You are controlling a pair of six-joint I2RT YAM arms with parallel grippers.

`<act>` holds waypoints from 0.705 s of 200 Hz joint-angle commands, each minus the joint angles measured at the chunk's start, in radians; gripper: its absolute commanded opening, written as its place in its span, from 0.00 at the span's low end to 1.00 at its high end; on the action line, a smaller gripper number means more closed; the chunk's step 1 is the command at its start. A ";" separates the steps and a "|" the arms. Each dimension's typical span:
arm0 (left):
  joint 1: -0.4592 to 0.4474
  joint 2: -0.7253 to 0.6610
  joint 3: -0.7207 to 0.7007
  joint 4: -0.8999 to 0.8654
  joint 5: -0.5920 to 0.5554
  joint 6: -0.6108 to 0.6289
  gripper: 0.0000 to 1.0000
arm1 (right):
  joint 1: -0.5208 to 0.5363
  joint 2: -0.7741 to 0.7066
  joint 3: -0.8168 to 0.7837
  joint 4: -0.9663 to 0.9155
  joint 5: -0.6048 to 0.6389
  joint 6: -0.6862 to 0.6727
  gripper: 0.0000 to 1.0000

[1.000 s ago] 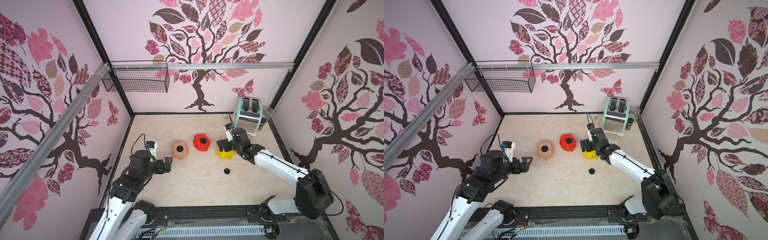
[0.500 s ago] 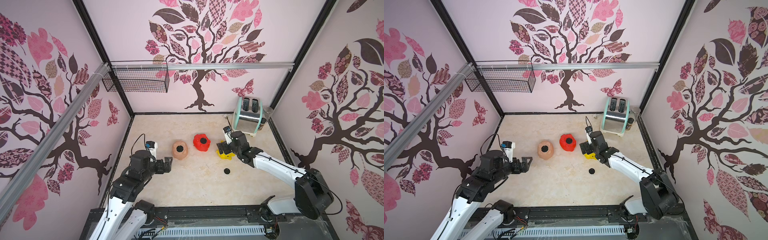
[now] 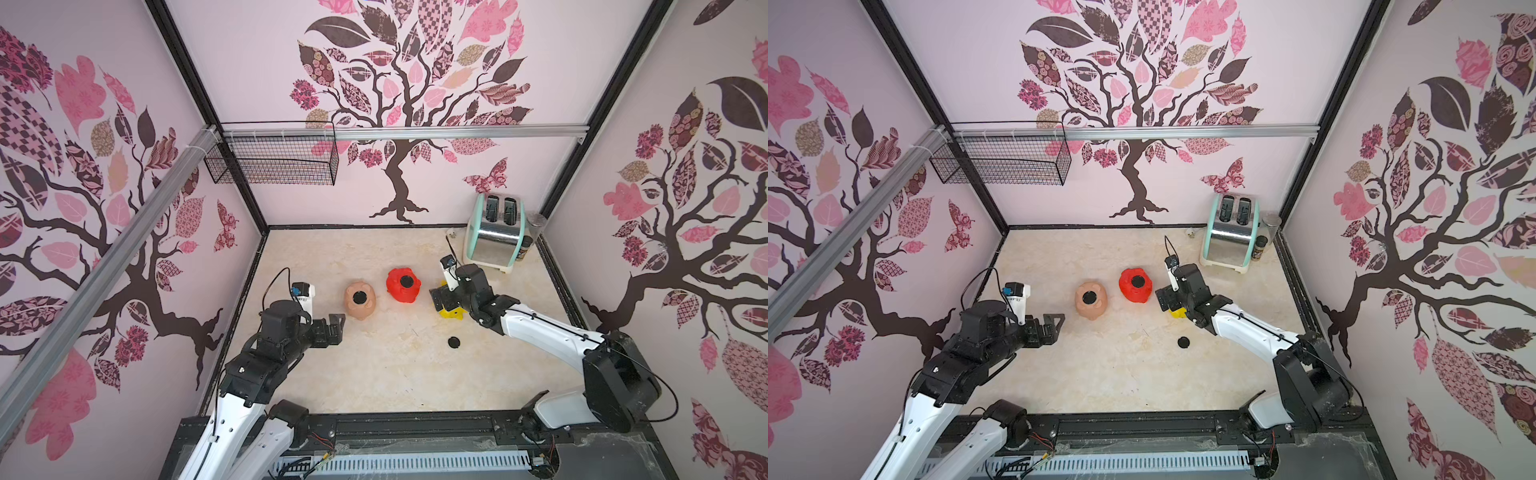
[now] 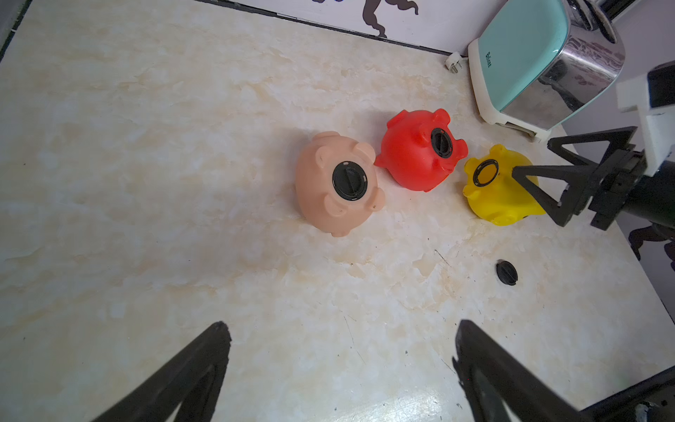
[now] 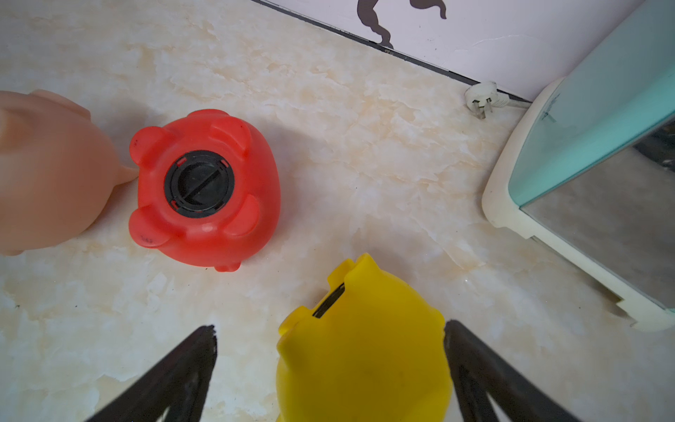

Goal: Close piggy banks
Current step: Turn over the piggy bank at the center of the board.

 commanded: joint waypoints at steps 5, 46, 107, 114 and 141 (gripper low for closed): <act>-0.005 -0.004 -0.005 0.015 0.001 0.004 0.98 | 0.014 0.016 0.041 0.000 0.029 0.005 0.99; -0.005 -0.001 -0.005 0.016 0.007 0.005 0.98 | 0.036 0.065 0.074 -0.040 0.071 0.019 1.00; -0.005 0.002 -0.005 0.016 0.008 0.006 0.98 | 0.051 0.099 0.077 -0.050 0.168 0.020 1.00; -0.005 0.002 -0.004 0.017 0.010 0.006 0.98 | 0.051 0.101 0.076 -0.048 0.175 0.020 1.00; -0.005 0.003 -0.005 0.017 0.011 0.007 0.98 | 0.051 0.116 0.076 -0.048 0.176 0.012 1.00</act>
